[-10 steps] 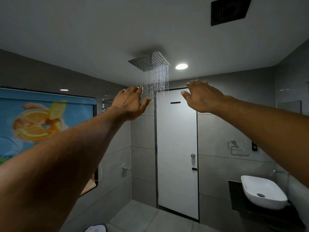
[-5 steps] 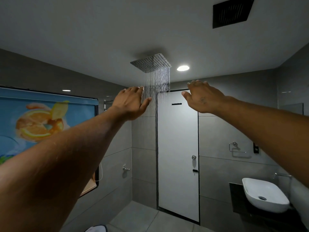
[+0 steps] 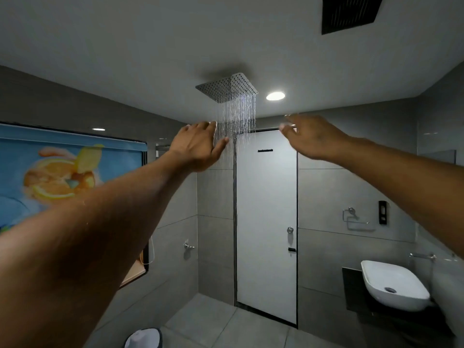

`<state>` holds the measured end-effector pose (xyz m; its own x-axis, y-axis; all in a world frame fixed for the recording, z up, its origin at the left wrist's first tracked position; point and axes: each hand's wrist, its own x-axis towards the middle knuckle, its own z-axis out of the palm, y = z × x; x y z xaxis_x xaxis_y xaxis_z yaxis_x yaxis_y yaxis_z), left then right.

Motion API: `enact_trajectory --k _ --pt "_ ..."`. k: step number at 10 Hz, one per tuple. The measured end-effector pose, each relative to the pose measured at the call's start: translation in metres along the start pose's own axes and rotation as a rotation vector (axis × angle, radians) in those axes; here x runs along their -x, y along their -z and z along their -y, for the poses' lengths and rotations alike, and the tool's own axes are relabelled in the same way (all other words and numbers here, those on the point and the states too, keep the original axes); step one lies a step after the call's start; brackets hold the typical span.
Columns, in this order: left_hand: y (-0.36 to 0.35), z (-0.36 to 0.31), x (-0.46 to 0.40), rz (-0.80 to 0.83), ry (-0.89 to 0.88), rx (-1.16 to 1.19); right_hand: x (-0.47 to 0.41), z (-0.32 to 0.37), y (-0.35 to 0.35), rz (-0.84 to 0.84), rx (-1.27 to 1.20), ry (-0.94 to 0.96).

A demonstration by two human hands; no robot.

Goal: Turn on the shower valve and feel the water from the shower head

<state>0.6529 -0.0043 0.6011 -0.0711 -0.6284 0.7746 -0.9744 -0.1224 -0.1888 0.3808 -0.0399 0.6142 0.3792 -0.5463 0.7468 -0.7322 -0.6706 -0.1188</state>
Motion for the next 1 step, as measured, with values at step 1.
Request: enact_trajectory --k 1 --pt "0.0005 0.0004 -0.0034 -0.017 0.003 -0.005 0.0234 0.0173 0.0248 -0.122 -0.552 0.02"
